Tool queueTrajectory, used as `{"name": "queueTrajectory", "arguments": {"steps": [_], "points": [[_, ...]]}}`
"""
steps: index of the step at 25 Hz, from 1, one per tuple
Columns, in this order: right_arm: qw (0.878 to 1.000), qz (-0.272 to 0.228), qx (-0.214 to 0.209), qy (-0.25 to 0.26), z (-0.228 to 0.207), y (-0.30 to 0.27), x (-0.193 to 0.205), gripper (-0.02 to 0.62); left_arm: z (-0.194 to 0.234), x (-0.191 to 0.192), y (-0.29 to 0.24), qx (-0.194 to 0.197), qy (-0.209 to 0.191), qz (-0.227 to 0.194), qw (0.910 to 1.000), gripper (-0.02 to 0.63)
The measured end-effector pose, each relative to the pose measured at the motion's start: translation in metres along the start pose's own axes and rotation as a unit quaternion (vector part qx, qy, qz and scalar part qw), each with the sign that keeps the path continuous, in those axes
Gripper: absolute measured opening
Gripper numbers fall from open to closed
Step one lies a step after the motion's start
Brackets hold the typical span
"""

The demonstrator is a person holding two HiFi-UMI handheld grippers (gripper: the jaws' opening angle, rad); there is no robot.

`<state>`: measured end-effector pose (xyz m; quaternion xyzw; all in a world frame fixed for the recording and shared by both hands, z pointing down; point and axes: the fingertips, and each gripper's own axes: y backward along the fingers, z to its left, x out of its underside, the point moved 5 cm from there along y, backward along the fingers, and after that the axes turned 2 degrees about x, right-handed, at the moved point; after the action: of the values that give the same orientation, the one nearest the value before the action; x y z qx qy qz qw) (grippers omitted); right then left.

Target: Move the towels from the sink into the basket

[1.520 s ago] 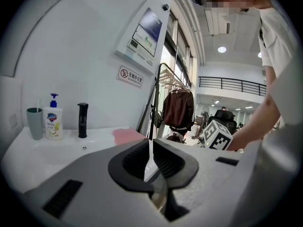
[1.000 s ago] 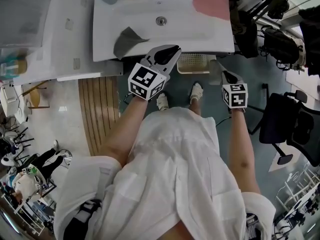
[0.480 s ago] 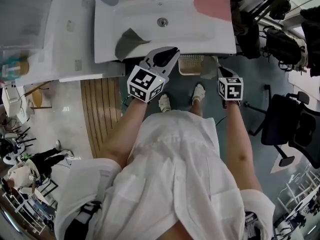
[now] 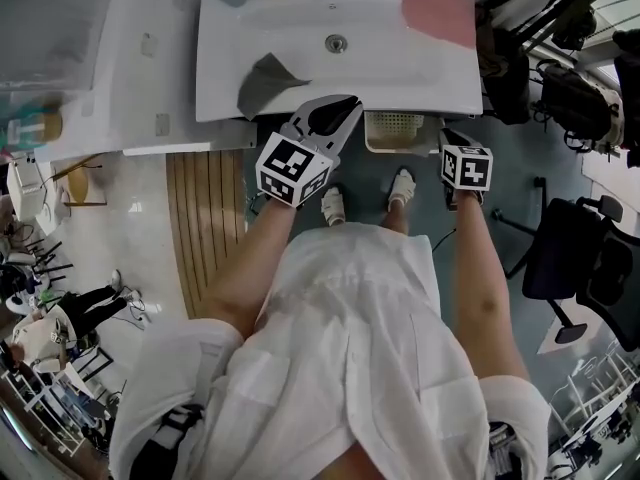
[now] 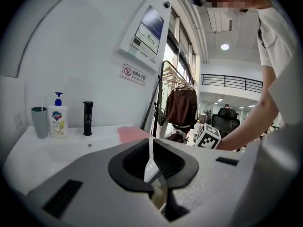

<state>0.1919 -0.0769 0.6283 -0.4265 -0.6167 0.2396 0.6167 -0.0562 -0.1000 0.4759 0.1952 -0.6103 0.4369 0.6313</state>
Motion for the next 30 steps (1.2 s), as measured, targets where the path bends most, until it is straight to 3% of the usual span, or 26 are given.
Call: {"name": "queueTrajectory", "arguments": {"steps": [11,23,30], "points": [[1.000,-0.024,-0.002,-0.005,0.002,0.009,-0.007,0.037,0.002,-0.001,-0.003,0.000,0.000,-0.001,1.0000,0.032],[0.993,-0.112,-0.009,0.036,0.027,0.056,-0.044,0.037,0.007,-0.016,0.016,-0.012,-0.007,-0.026,0.9996,0.032],[0.980,-0.178,-0.040,0.082,0.064,0.074,-0.078,0.037,0.020,-0.028,0.047,-0.044,-0.010,-0.049,0.9978,0.032]]}}
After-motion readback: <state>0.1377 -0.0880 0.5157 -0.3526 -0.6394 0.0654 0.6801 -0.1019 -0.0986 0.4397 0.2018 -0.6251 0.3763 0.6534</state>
